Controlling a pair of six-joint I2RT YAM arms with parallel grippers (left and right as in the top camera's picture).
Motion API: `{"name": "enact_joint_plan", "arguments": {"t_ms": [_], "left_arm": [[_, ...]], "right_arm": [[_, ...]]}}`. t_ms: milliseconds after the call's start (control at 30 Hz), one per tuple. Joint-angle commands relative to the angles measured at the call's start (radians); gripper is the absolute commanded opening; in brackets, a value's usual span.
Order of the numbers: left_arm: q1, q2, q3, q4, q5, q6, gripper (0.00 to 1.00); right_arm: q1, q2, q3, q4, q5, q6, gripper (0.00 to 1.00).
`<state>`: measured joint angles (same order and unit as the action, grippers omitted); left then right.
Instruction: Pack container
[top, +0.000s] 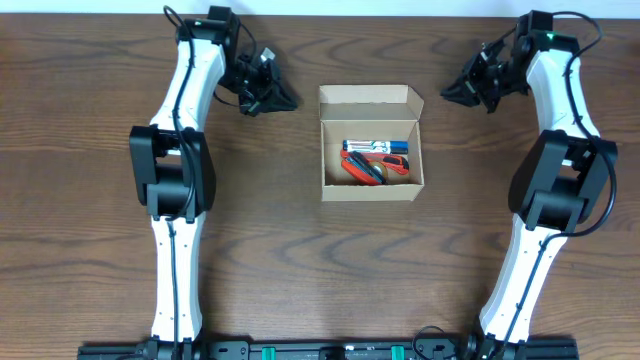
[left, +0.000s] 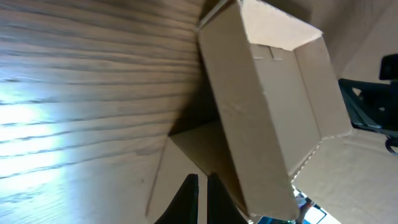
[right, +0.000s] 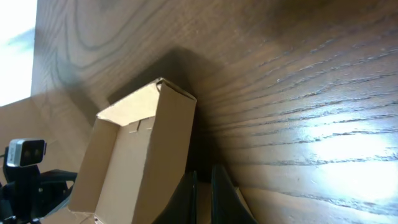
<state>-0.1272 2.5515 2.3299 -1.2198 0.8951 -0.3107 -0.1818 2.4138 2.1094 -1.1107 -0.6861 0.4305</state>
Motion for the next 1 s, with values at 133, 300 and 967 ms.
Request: {"name": "enact_joint_plan", "arguments": {"t_ms": [133, 300, 967], "left_arm": [[-0.016, 0.008, -0.008, 0.002, 0.023, -0.008, 0.06], [-0.016, 0.011, -0.008, 0.001, 0.023, -0.008, 0.06], [-0.018, 0.013, -0.011, 0.002, 0.022, -0.027, 0.06]], "right_arm": [[0.002, 0.013, -0.109, 0.061, -0.083, -0.016, 0.02], [0.004, 0.013, -0.175, 0.11, -0.135, -0.008, 0.02], [0.079, 0.013, -0.195, 0.158, -0.156, 0.026, 0.02]]}}
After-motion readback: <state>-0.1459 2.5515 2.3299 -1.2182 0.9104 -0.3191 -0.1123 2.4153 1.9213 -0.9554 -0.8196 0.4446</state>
